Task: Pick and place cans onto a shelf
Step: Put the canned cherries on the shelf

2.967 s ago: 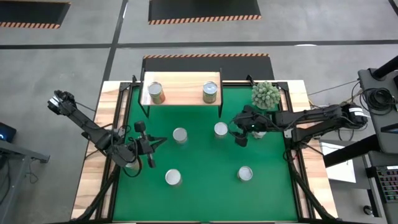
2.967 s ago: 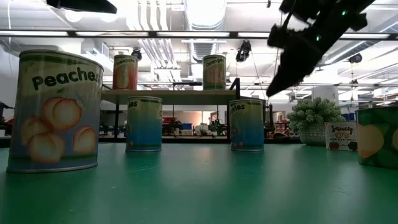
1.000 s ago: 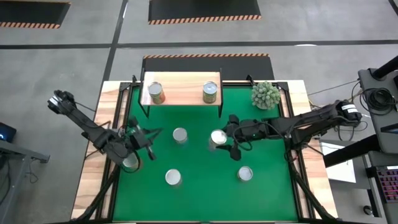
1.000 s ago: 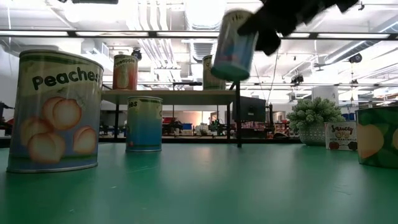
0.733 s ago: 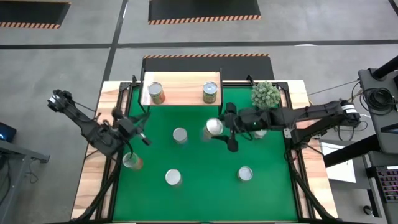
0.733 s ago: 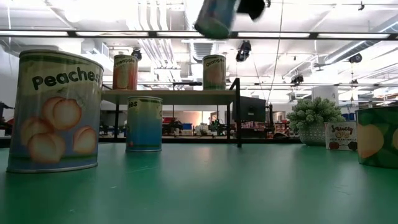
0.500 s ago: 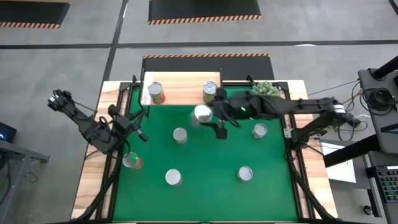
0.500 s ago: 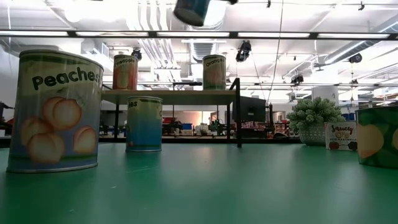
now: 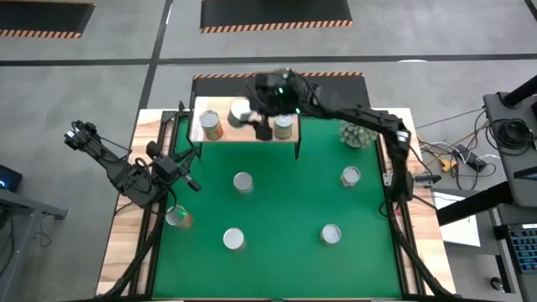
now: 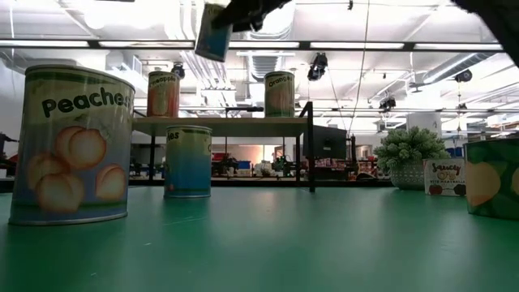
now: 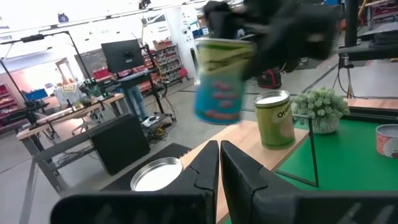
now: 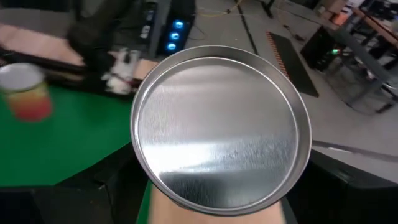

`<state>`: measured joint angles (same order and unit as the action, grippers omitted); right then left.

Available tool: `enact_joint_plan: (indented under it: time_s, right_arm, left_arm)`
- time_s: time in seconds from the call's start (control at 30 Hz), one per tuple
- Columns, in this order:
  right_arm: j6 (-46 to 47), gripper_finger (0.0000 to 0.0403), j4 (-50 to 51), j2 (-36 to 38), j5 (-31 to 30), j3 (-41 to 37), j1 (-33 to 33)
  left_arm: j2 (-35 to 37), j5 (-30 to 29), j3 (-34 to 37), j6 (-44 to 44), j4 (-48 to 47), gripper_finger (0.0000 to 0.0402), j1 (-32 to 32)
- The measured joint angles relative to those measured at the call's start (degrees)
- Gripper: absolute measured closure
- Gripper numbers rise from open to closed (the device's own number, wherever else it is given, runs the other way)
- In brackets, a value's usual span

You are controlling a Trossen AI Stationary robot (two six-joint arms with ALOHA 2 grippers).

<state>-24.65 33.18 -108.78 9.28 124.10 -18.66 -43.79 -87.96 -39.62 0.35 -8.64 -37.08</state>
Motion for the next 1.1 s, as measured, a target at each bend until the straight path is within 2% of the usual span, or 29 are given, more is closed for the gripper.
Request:
enact_joint_plan:
  time_s: [0.13, 0.3, 0.4, 1.1]
  right_arm:
    - [0.69, 0.0109, 0.09, -5.51, 0.29, 4.88, -4.06]
    - [2.46, 0.0109, 0.32, -12.56, 5.39, 9.16, -8.0]
    - [2.39, 0.0109, 0.03, -15.37, 5.79, 10.92, -9.4]
    - [2.13, 0.0108, 2.98, -17.78, 5.9, 10.72, -10.2]
  left_arm:
    - [-0.02, 0.0, 0.0, 0.14, -0.44, 0.0402, 0.0]
    - [-0.02, 0.0, 0.02, 0.44, -0.58, 0.0402, 0.0]
    - [-0.02, 0.0, 0.02, 0.6, -0.68, 0.0402, 0.0]
    - [-0.04, -0.02, 0.02, 1.52, -1.78, 0.0402, 0.0]
